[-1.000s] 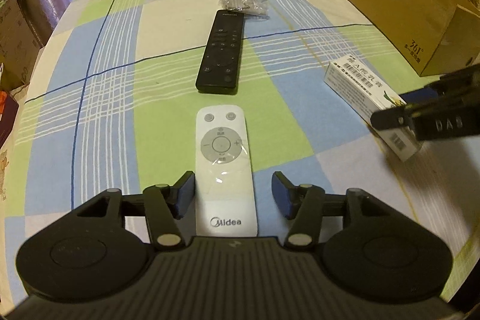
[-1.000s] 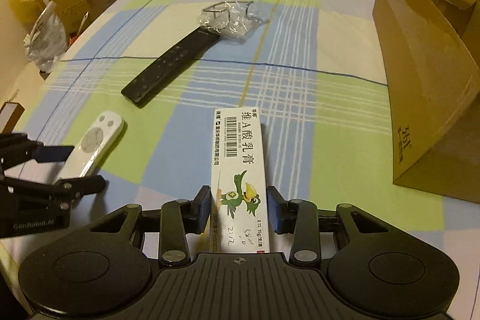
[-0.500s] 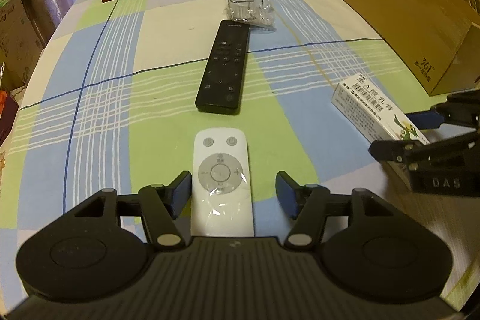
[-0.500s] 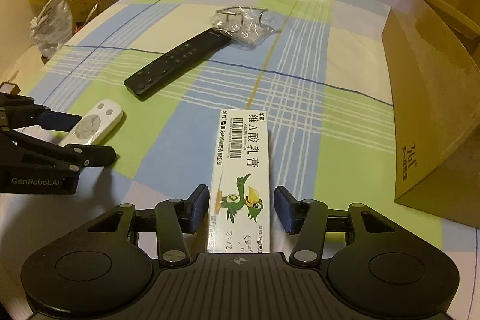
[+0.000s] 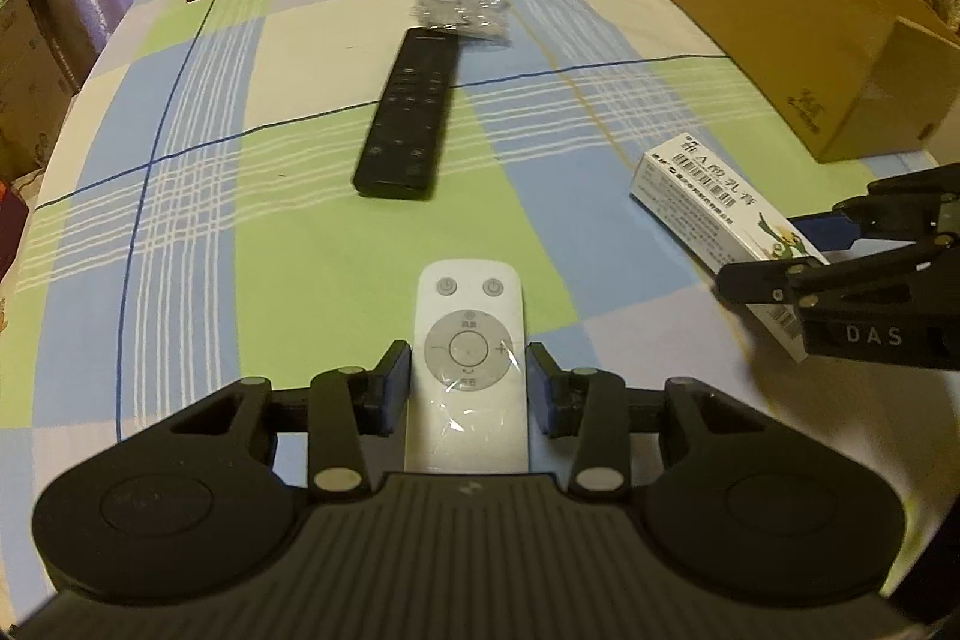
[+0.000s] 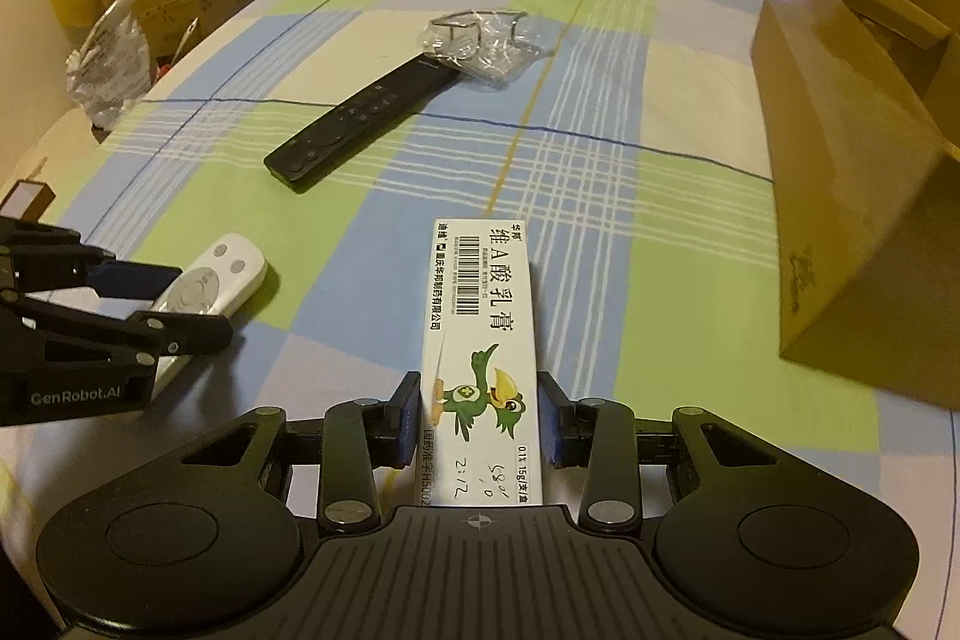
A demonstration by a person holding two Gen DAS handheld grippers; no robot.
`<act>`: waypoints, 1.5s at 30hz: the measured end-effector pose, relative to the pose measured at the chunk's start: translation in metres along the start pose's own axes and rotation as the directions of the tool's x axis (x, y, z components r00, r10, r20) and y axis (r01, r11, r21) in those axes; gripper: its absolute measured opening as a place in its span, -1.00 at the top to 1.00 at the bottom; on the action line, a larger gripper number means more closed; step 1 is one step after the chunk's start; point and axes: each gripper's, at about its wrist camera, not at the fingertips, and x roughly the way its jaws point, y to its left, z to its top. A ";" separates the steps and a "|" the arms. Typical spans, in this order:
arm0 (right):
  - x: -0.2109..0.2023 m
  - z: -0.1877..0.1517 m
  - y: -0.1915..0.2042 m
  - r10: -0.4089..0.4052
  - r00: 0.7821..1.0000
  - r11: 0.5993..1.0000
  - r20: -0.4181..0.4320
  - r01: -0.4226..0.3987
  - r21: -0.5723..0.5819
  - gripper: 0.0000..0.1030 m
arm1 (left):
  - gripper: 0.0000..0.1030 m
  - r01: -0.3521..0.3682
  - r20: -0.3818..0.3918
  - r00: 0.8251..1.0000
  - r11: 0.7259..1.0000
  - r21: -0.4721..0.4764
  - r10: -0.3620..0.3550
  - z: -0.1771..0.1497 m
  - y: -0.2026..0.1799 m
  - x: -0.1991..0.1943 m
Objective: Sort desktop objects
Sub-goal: 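Lift the Midea remote and ointment box with both tools toward the cardboard box, then carry the Midea remote and ointment box with both tools over the cardboard box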
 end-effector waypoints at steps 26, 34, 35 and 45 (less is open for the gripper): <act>-0.124 -0.019 -0.020 -0.073 0.986 0.993 0.151 0.058 0.102 0.28 | 0.31 0.064 0.122 0.990 0.992 0.105 -0.077 0.014 -0.077 -0.091; -0.150 -0.025 -0.030 -0.089 0.977 0.990 0.193 0.065 0.129 0.28 | 0.31 0.076 0.148 0.984 0.988 0.137 -0.096 0.019 -0.098 -0.105; -0.153 -0.025 -0.031 -0.092 0.976 0.989 0.197 0.066 0.132 0.28 | 0.31 0.077 0.149 0.984 0.987 0.141 -0.098 0.020 -0.100 -0.106; -0.170 -0.027 -0.041 -0.104 0.969 0.985 0.225 0.070 0.155 0.28 | 0.31 0.079 0.170 0.980 0.983 0.166 -0.108 0.026 -0.114 -0.114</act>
